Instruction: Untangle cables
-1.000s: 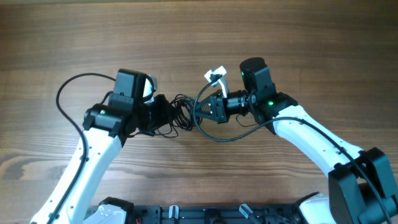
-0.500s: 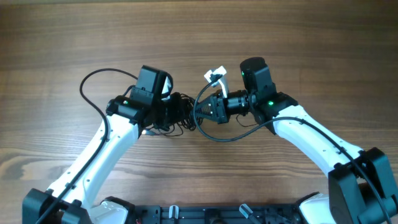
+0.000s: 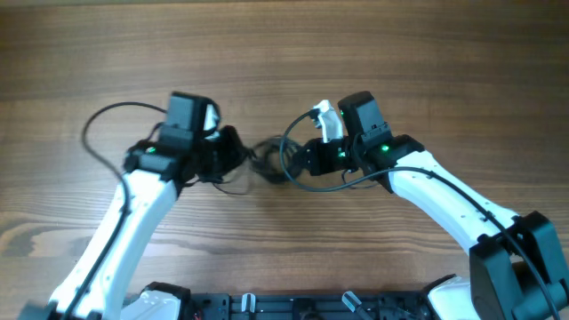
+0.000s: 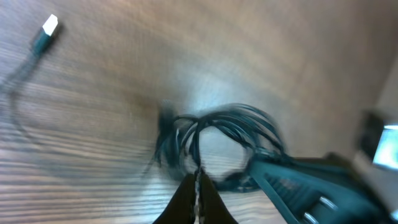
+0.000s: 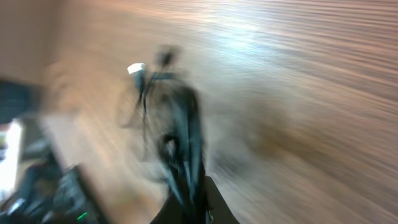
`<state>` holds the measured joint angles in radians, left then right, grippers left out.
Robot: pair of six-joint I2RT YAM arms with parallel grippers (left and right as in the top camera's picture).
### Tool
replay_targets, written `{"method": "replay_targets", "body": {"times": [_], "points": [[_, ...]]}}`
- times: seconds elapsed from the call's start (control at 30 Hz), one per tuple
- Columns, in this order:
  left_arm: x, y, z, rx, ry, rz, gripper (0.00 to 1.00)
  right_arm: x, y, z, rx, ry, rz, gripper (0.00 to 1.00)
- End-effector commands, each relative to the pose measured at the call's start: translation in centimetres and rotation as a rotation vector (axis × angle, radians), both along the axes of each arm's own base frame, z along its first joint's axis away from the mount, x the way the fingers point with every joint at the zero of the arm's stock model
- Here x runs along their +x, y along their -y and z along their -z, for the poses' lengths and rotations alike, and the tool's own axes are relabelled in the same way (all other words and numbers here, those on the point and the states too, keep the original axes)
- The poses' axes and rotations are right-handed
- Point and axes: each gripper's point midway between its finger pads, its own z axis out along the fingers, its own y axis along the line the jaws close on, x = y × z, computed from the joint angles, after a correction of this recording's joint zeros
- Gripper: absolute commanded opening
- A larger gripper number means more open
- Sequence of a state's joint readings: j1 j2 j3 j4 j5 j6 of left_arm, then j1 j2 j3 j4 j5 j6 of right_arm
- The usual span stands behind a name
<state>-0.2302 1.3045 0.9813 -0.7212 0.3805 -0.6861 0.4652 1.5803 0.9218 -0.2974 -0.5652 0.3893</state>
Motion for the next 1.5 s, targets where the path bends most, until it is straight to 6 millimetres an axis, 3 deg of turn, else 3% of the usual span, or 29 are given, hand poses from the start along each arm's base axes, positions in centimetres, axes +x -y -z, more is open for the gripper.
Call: {"method": "replay_targets", "body": {"times": [0.0,0.17,0.37,0.5,0.6,0.83,0.97,1.47], "points": [[0.6,-0.7,-2.8,-0.011,0.090,-0.024,0.04,1.8,1.7,0.3,-0.081,0.044,0.113,0.07],[0.6,-0.7,-2.8,-0.010,0.089,-0.024,0.04,0.8,0.0,-0.9,0.016,0.047,0.011,0.06],[-0.5,-0.3,-2.2,0.000,0.047,-0.003,0.06,-1.7,-3.1,-4.5,0.234,0.159,-0.285,0.05],[-1.3,0.6,-1.8,0.026,0.054,0.074,0.07,-1.6,-3.2,-4.7,0.240,0.167,-0.285,0.04],[-1.8,1.3,-1.3,0.055,0.059,0.121,0.15,-2.4,-3.5,-5.3,0.285,0.151,-0.321,0.04],[-1.8,2.2,1.4,0.195,0.031,0.158,0.25,-2.9,-3.7,-5.8,0.320,0.141,-0.347,0.05],[-0.8,1.8,2.9,0.265,0.029,0.133,0.28,-3.5,-4.0,-6.3,0.355,0.145,-0.387,0.05],[1.4,2.1,2.8,0.274,0.102,0.106,0.39,-6.0,-4.4,-8.4,0.498,0.141,-0.529,0.04]]}}
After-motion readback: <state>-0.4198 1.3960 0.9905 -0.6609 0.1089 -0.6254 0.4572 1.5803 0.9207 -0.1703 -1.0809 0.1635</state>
